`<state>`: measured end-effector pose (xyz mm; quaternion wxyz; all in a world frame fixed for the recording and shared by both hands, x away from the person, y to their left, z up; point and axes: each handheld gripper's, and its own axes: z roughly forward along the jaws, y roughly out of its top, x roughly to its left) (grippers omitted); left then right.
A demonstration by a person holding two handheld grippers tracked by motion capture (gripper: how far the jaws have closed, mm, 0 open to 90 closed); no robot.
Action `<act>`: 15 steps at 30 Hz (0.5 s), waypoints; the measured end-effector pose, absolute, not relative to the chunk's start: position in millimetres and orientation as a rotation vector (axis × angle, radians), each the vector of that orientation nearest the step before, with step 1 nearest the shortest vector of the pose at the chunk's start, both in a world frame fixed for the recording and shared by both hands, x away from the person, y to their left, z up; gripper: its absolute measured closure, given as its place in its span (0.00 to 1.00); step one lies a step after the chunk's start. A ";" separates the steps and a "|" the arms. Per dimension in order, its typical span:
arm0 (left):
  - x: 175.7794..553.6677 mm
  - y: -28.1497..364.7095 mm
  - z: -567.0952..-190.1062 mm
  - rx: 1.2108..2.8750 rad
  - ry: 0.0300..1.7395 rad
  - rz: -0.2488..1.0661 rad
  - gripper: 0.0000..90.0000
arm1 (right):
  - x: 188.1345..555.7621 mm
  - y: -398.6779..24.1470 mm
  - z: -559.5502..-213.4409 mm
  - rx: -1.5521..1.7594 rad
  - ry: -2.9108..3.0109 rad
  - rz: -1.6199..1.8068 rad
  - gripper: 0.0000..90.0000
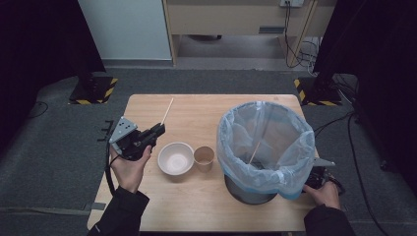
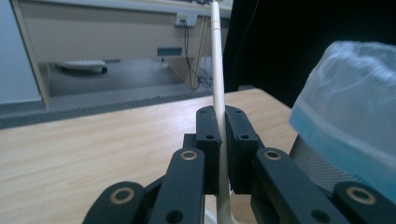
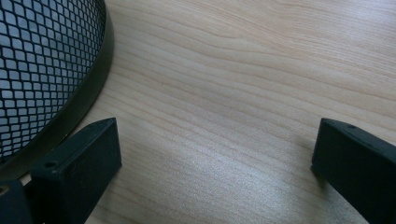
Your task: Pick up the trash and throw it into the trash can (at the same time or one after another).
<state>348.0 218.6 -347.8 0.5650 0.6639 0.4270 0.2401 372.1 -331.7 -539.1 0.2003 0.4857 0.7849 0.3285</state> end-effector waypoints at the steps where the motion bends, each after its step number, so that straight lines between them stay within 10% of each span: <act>1: 346.2 218.3 -345.2 1.555 0.995 0.568 0.94 | 372.1 -331.7 -539.1 1.358 2.194 0.918 0.02; 15: 330.4 201.0 -311.6 1.477 0.863 0.571 0.94 | 372.1 -331.7 -539.1 1.357 2.194 0.918 0.02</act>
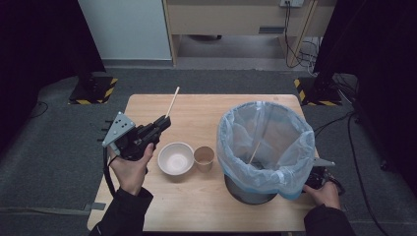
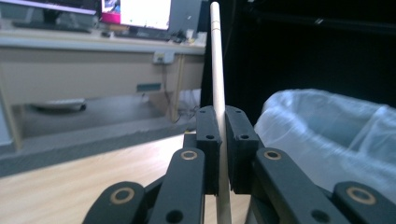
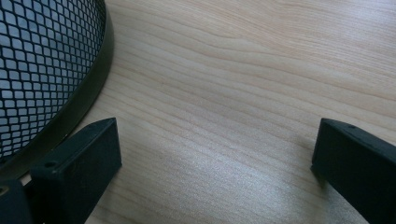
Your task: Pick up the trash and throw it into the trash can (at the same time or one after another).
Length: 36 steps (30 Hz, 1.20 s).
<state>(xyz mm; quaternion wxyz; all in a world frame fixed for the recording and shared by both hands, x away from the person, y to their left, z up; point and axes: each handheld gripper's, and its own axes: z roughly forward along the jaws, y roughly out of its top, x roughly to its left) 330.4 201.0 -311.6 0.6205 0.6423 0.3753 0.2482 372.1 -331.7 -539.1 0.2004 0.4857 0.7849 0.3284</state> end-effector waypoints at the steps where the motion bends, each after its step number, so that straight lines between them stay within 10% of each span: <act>1: 329.4 194.8 -305.4 1.466 0.838 0.567 0.94 | 372.1 -331.7 -539.1 1.357 2.194 0.918 0.02; 36: 331.2 101.3 -242.0 1.406 0.572 0.497 0.94 | 372.1 -331.7 -539.1 1.358 2.193 0.918 0.02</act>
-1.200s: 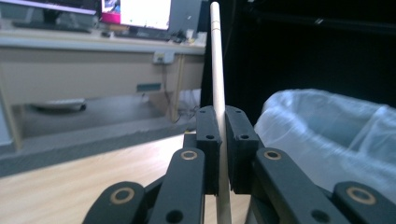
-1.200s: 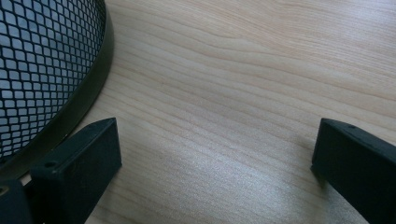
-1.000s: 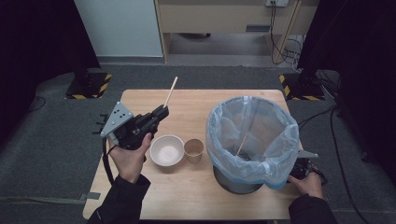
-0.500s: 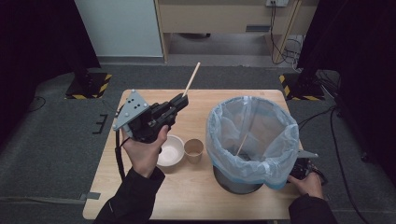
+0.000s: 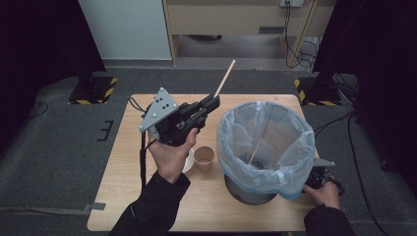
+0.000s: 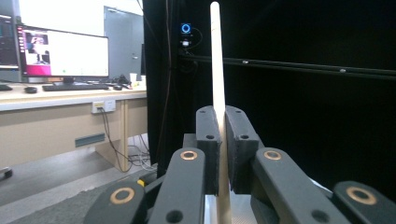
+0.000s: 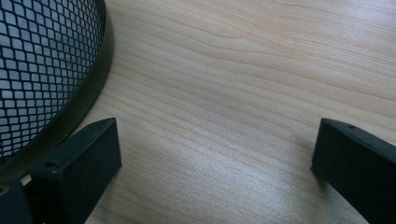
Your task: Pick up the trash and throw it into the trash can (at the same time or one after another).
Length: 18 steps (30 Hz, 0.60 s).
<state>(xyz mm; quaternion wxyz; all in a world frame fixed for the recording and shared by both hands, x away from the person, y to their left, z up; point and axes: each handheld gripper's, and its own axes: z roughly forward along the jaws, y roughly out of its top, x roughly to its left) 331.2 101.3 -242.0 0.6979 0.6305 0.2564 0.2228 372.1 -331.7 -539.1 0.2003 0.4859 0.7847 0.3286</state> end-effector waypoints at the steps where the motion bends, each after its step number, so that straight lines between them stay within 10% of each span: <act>1: 331.9 96.5 -241.4 1.405 0.566 0.491 0.94 | 372.1 -331.7 -539.1 1.358 2.193 0.918 0.02; 18: 336.9 51.9 -238.0 1.436 0.507 0.448 0.94 | 372.1 -331.7 -539.1 1.358 2.193 0.918 0.02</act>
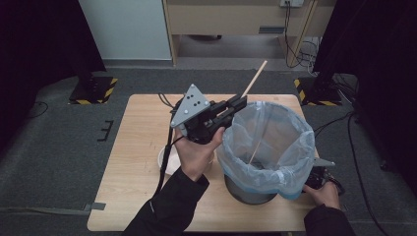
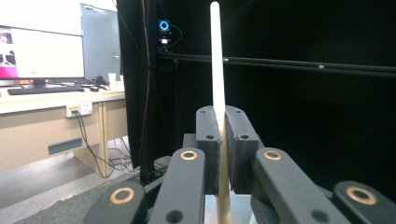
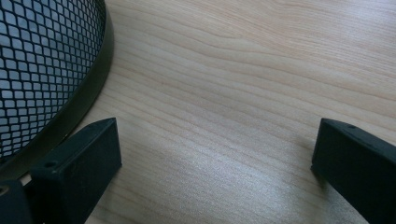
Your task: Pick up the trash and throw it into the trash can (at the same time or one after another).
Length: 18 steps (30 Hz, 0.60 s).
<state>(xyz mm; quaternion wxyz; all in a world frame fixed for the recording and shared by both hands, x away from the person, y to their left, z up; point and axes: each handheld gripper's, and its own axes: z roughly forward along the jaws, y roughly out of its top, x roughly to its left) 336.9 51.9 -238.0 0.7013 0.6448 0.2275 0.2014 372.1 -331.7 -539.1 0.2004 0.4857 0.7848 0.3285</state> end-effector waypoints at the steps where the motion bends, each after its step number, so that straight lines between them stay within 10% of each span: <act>1: 337.6 45.8 -237.9 1.440 0.501 0.443 0.94 | 372.1 -331.7 -539.1 1.358 2.194 0.918 0.02; 18: 350.2 10.3 -252.0 1.506 0.497 0.400 0.94 | 372.1 -331.7 -539.1 1.357 2.194 0.918 0.02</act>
